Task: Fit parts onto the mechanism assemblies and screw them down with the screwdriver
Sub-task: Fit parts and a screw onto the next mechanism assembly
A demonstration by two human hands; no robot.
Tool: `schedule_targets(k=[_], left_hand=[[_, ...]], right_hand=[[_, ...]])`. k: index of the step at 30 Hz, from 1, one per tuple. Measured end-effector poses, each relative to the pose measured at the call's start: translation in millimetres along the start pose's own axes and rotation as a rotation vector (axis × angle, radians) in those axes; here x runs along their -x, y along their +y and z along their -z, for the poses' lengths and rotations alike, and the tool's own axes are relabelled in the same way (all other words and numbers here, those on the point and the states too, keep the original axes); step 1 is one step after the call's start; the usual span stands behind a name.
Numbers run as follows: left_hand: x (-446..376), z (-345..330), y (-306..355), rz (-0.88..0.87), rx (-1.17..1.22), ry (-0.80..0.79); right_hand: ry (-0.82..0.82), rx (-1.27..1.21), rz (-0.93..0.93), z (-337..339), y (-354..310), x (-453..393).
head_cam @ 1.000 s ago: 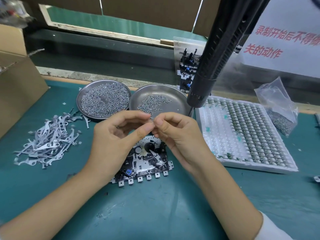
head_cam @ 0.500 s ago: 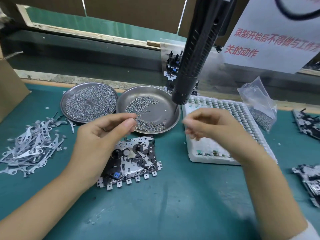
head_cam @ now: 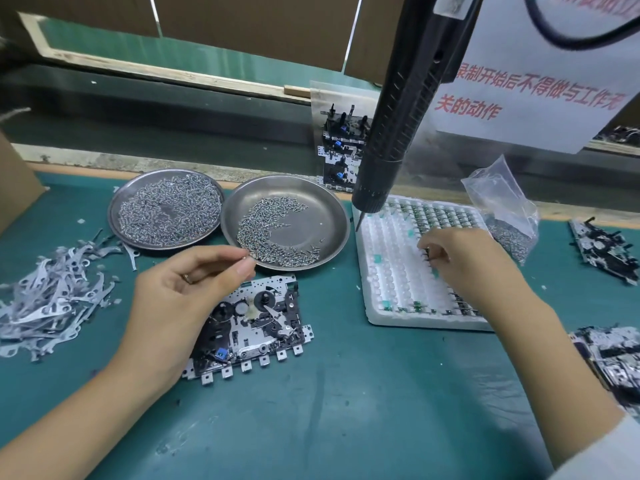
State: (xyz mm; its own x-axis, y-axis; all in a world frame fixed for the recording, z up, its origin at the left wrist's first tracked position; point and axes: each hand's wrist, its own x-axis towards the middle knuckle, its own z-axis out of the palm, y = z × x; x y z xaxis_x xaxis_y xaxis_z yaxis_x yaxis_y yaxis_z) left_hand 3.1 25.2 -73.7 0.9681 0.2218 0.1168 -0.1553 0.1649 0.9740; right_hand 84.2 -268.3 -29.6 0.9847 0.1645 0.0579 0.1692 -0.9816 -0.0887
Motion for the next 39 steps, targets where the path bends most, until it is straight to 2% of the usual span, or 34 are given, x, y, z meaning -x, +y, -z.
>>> schedule_targets(k=[4, 6, 8, 12, 18, 23, 32, 39], left_hand=[[5, 0, -2, -0.041, -0.102, 0.0], [10, -1, -1, -0.062, -0.129, -0.015], [14, -2, 0, -0.069, -0.132, -0.015], [16, -5, 2, -0.063, -0.09, 0.0], [22, -4, 2, -0.141, -0.235, -0.041], [22, 4, -5, -0.151, -0.247, -0.09], [22, 6, -12, -0.158, -0.285, -0.14], [22, 7, -12, -0.189, -0.309, -0.172]], right_hand=[[0.049, 0.078, 0.018, 2, 2, 4], [0.079, -0.035, 0.037, 9, 3, 7], [0.037, -0.319, 0.051, 17, -4, 16], [-0.229, -1.0, 0.118, 15, -53, 39], [-0.303, -1.419, 0.157, -23, -112, 44], [-0.268, -1.603, 0.04, -39, -122, 43], [-0.296, -1.605, 0.072, -45, -123, 45], [-0.245, -1.589, 0.052, -47, -126, 47]])
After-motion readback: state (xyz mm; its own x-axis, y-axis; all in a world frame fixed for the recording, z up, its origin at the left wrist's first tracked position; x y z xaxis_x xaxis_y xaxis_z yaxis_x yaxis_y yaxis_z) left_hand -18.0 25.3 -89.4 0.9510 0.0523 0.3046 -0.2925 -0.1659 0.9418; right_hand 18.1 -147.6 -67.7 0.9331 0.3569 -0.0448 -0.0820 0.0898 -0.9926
